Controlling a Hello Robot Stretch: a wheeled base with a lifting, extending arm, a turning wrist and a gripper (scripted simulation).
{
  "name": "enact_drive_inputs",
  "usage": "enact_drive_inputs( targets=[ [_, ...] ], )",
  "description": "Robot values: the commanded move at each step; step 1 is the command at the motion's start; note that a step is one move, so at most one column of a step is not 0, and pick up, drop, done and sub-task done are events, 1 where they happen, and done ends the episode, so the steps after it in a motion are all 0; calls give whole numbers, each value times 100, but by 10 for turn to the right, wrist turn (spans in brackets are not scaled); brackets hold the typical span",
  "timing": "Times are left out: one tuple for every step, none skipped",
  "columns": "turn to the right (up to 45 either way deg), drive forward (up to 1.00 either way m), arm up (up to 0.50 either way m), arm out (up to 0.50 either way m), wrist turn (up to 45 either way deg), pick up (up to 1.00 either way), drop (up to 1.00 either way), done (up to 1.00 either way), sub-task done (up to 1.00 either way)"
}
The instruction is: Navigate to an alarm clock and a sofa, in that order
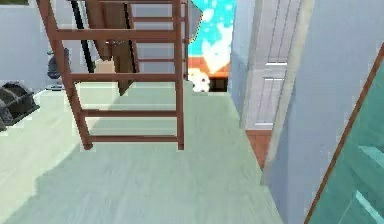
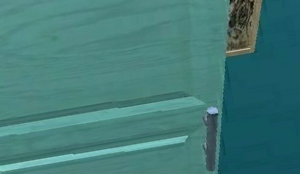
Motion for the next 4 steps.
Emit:
enact_drive_inputs(
  targets=[
    [0,100,0,0,0,0,0,0,0],
    [-60,0,0,0,0,0,0,0,0],
    [0,35,0,0,0,0,0,0,0],
    [450,0,0,0,0,0,0,0,0]
  ],
)
